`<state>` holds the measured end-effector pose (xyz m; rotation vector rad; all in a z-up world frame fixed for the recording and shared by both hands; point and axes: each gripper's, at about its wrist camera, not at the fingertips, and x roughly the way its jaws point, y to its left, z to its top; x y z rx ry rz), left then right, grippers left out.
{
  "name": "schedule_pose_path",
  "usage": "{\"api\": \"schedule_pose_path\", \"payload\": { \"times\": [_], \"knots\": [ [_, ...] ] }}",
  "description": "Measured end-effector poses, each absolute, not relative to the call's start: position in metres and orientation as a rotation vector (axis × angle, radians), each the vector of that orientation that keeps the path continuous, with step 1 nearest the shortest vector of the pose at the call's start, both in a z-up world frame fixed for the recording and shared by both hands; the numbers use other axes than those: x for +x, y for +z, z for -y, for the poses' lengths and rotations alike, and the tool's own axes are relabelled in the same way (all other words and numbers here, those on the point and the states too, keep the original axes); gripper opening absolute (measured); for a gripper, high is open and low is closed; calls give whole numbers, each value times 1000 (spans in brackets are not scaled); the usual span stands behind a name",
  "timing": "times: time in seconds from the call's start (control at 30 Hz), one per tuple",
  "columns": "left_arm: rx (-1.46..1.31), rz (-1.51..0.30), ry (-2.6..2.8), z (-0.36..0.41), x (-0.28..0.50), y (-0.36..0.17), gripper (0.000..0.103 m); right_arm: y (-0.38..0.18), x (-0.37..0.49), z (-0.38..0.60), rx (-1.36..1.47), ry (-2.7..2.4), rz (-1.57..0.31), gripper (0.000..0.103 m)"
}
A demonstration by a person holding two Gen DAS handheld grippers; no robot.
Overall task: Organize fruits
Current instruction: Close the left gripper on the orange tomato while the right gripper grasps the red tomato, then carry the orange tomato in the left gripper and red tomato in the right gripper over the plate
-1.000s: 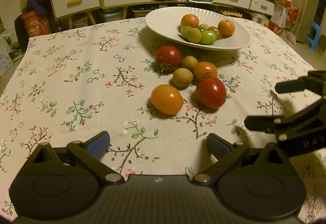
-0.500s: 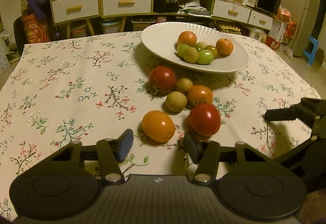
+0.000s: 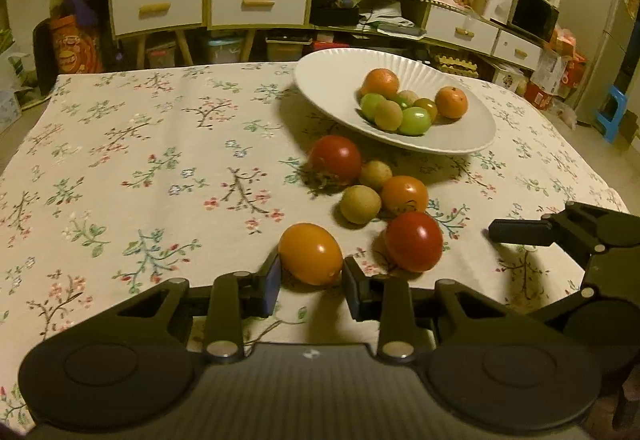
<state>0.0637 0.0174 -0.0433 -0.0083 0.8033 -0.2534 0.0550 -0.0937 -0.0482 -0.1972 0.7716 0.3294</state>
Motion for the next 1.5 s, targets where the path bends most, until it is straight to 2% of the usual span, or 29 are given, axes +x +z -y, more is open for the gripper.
{"api": "schedule_pose_path", "payload": {
  "times": [0.27,0.4,0.5,0.6,0.83,1.5],
  "knots": [
    [-28,-808,-227,-31,62,-40,26,-44,63,84,-180,383,-761,79],
    [-32,-813,-225,-33,61,-39,26,-42,66,80,-171,403,-757,65],
    [-32,-814,-225,-33,61,-39,26,-42,66,79,-165,417,-758,60],
    [-33,-815,-226,-33,61,-40,26,-41,65,78,-172,435,-757,48],
    [-31,-816,-229,-32,61,-40,26,-39,67,82,-161,431,-755,35],
    [-35,-817,-274,-25,59,-37,26,-30,66,95,-105,453,-782,33]
  ]
}}
